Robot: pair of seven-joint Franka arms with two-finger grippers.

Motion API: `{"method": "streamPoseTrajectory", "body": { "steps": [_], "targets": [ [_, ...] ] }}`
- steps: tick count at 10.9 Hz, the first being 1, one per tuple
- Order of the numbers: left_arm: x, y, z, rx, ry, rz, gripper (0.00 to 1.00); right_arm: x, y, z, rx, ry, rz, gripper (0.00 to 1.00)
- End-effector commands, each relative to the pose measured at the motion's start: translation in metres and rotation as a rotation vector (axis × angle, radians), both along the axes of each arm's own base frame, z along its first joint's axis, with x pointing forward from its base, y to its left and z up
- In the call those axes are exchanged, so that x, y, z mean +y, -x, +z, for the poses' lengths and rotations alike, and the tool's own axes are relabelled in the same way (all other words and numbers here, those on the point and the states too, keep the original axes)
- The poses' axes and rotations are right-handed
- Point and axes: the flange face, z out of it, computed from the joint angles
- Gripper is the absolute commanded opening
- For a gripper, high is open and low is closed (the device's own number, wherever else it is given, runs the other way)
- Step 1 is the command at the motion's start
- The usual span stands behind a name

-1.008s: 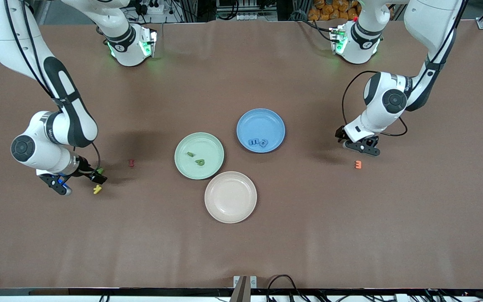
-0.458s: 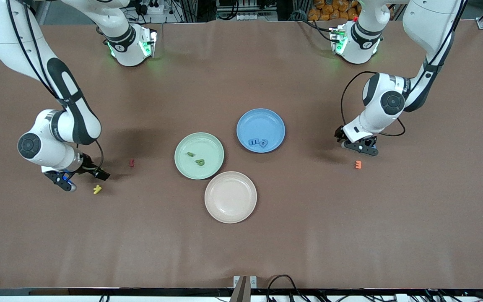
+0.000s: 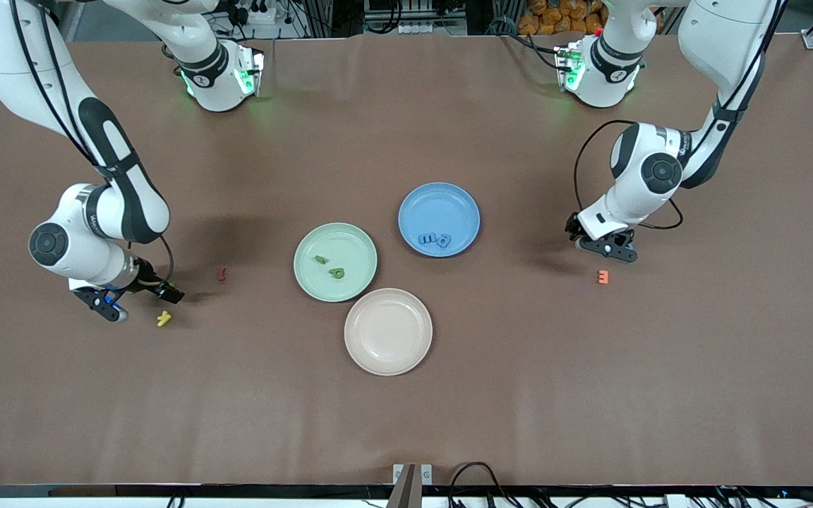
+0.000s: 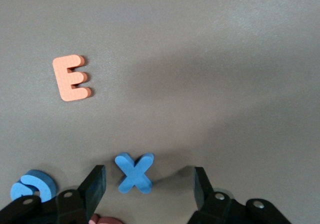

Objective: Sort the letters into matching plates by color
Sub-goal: 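Grasp blue 'x' with the left gripper while the right gripper grasps green 'n'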

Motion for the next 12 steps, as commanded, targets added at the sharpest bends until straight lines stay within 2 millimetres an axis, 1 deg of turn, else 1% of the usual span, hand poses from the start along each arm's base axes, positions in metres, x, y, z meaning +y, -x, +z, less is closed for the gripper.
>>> {"method": "streamPoseTrajectory", "body": {
  "steps": [1,2,3,4,5,6,7,8,10,12],
  "targets": [
    [0.003,0.0,-0.001,-0.009,0.013,-0.001,0.71,-0.006,0.002,-0.003,-0.016,-0.003,0.033,0.94],
    [0.006,-0.001,-0.001,-0.01,0.011,-0.01,0.67,-0.007,0.002,-0.006,-0.015,-0.004,0.044,0.9],
    [0.008,-0.001,-0.001,-0.01,0.01,-0.019,0.59,-0.008,0.003,-0.007,-0.014,-0.004,0.052,0.87],
    [0.009,-0.001,-0.002,-0.009,0.009,-0.018,0.43,-0.008,0.003,-0.007,-0.014,-0.004,0.052,0.86],
    [0.01,-0.002,-0.002,-0.01,0.009,-0.016,0.33,-0.008,0.002,-0.007,-0.018,-0.004,0.052,0.84],
    [0.01,-0.002,-0.001,-0.012,0.009,-0.016,0.25,-0.008,0.002,-0.008,-0.017,-0.004,0.052,0.83],
    [0.01,-0.003,-0.001,-0.012,0.009,-0.018,0.05,-0.008,0.002,-0.008,-0.017,-0.004,0.053,0.79],
    [0.01,-0.004,0.0,-0.015,0.009,-0.019,0.0,-0.007,0.003,-0.008,-0.017,-0.004,0.055,0.76],
    [0.009,-0.005,0.003,-0.018,0.009,-0.019,0.0,-0.007,0.007,-0.01,-0.009,-0.005,0.055,0.74],
    [0.002,-0.008,0.01,-0.028,0.01,-0.025,0.0,-0.006,0.01,-0.009,-0.007,-0.005,0.055,0.73]
  ]
}}
